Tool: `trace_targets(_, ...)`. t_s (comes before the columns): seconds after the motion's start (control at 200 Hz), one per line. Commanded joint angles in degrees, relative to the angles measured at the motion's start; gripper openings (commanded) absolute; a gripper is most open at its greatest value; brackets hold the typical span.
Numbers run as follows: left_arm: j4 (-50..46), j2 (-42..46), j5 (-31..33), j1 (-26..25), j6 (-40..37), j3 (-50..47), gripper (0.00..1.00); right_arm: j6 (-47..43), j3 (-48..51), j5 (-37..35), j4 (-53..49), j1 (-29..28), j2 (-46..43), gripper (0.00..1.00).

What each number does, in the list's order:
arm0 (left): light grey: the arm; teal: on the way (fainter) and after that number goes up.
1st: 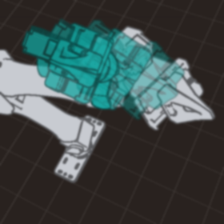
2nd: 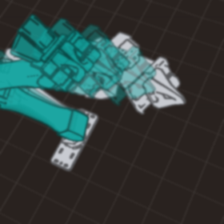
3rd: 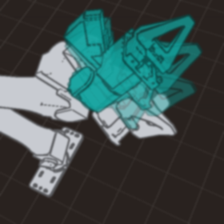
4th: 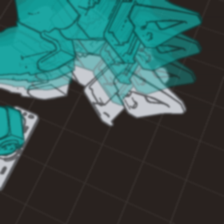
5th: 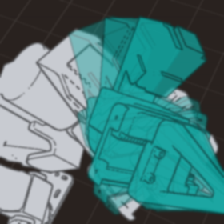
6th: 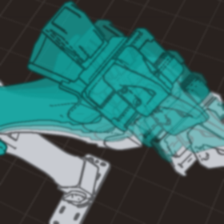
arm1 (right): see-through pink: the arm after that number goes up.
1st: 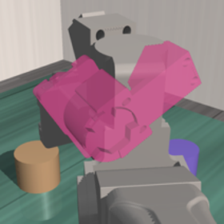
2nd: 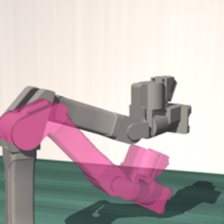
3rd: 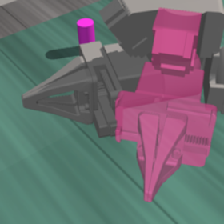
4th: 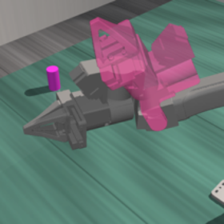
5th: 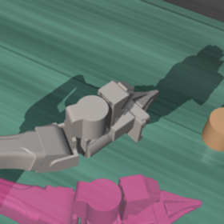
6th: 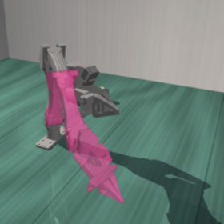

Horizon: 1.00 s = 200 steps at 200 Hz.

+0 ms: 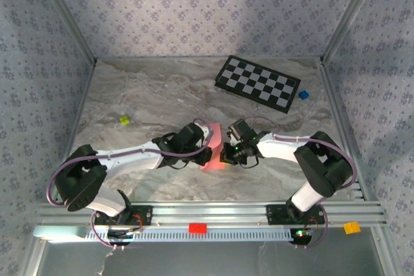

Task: Fold a paper plane with a square sheet of paper (pick it up from the middle)
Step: Fold the triangle a second time at the center of the table.

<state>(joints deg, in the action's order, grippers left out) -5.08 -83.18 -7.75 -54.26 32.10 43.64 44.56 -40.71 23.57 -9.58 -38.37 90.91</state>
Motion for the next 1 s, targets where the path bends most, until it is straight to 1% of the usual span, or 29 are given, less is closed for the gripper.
trace_targets(0.0, 4.2, -1.6, -0.5, 0.4, 3.5, -1.1, 0.00, -7.6, -1.0, -1.4, -8.4, 2.4, 1.5, 0.01)
trace_targets(0.08, 5.5, -2.0, 0.2, 0.4, 4.8, -1.3, 0.00, -8.1, -1.5, 1.1, -8.0, 3.4, 1.0, 0.04)
trace_targets(0.175, 6.5, -2.5, 0.4, 0.4, 5.2, -1.3, 0.00, -8.1, -2.0, 3.8, -5.7, 3.0, -0.4, 0.07)
trace_targets(0.275, 6.2, -3.3, 0.6, 0.4, 4.9, -1.0, 0.00, -4.5, -1.9, 6.8, -1.1, 2.0, -1.6, 0.09)
trace_targets(0.425, 6.4, -3.8, 0.9, 0.4, 5.1, -1.0, 0.00, -0.5, -1.3, 5.4, 2.5, -0.1, -0.8, 0.10)
trace_targets(0.61, 5.0, -3.8, 1.5, 0.5, 4.2, -0.7, 0.00, -0.2, -0.3, 0.6, -0.3, -0.2, 1.4, 0.06)
trace_targets(0.745, 3.2, -4.0, 3.4, 0.7, 3.5, -0.6, 0.00, -0.3, 1.3, 0.9, 0.4, 0.3, 1.6, 0.05)
trace_targets(0.805, 2.7, -4.3, 5.0, 1.3, 4.4, -0.9, 0.00, -0.4, 1.3, 0.5, -0.3, 0.4, 1.7, 0.05)
trace_targets(0.995, 4.2, -5.2, 6.5, 2.2, 6.3, -1.8, 0.00, -0.7, 1.6, 0.6, -0.3, 0.5, 0.9, 0.05)
